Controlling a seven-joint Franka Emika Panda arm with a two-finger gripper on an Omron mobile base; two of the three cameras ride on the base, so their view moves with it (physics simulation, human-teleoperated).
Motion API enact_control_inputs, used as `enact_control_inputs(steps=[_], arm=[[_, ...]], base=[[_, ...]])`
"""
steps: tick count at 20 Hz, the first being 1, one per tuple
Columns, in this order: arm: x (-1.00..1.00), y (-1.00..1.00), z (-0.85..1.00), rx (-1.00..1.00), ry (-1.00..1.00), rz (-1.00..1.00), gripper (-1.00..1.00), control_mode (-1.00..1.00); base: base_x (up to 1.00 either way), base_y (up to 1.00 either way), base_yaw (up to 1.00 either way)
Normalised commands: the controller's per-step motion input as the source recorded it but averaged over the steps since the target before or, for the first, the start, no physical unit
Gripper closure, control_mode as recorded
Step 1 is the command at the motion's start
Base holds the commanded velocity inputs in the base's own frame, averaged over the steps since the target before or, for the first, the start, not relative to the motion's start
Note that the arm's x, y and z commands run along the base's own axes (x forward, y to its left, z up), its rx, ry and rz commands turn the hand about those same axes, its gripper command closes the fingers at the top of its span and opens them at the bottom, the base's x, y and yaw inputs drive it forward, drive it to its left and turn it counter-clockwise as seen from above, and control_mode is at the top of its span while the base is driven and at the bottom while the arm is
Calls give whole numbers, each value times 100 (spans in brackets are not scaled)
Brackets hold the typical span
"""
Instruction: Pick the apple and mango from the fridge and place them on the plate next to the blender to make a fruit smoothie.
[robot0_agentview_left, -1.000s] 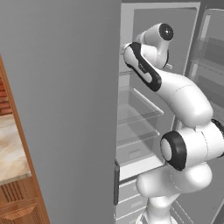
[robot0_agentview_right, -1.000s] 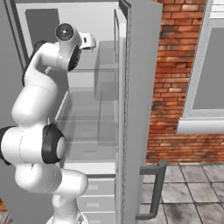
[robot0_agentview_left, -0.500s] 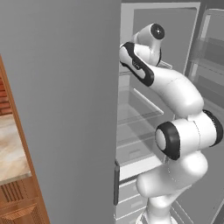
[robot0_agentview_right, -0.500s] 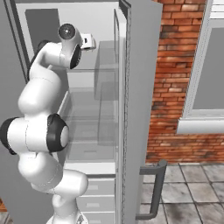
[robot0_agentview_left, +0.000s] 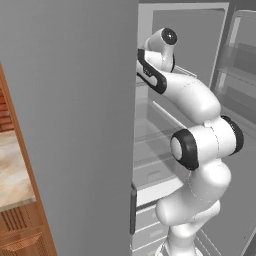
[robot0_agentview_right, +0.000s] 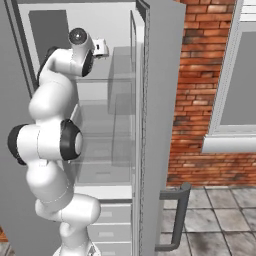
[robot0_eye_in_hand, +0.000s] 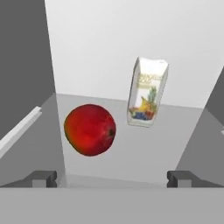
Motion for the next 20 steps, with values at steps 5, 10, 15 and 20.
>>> enact_control_inputs(steps=[5, 10, 15, 20], arm=[[38, 10, 0, 1, 6, 0, -100, -100], [34, 9, 0, 1, 10, 0, -100, -100], [23, 0, -5, 4, 7, 0, -100, -100], [2, 2, -27, 1, 0, 0, -100, -100]], base=[[0, 0, 0], [0, 0, 0], [0, 0, 0], [0, 0, 0]])
